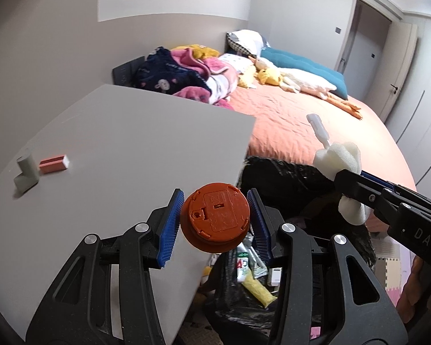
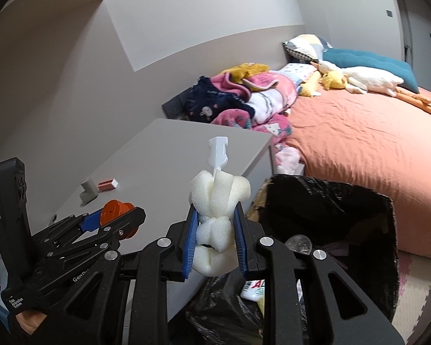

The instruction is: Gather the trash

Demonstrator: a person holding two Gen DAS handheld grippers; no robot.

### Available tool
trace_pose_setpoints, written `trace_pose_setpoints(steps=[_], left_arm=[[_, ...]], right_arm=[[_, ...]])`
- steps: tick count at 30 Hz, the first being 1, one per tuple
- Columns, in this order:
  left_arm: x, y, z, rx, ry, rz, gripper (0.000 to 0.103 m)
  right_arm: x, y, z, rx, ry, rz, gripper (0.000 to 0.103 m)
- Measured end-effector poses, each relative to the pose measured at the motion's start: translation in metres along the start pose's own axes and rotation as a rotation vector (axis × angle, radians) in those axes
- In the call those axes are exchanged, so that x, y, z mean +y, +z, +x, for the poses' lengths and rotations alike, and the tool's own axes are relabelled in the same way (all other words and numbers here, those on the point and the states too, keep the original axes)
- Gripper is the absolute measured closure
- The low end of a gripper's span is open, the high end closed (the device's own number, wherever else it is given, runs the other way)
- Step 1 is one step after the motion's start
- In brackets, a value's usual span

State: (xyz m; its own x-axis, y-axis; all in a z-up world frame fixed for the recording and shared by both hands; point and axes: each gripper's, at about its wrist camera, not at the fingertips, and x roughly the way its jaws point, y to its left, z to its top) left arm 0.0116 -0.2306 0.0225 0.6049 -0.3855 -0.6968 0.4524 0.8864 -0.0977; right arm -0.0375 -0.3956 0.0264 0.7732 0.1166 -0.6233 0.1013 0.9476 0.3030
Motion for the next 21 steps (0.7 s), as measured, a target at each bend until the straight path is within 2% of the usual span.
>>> trace_pose_setpoints(steps=[13, 21], left_arm=[[-0.051, 0.002, 0.016, 0.02, -0.084, 0.085, 0.058], [-0.07, 0.004, 0.031, 0.053, -0.134, 0.117, 0.058]], right_arm=[[-0.049, -0.002, -0.024, -0.035, -0.088, 0.072, 0.078], [-0.078, -0.006, -0.036, -0.047, -0.145, 0.12, 0.078]])
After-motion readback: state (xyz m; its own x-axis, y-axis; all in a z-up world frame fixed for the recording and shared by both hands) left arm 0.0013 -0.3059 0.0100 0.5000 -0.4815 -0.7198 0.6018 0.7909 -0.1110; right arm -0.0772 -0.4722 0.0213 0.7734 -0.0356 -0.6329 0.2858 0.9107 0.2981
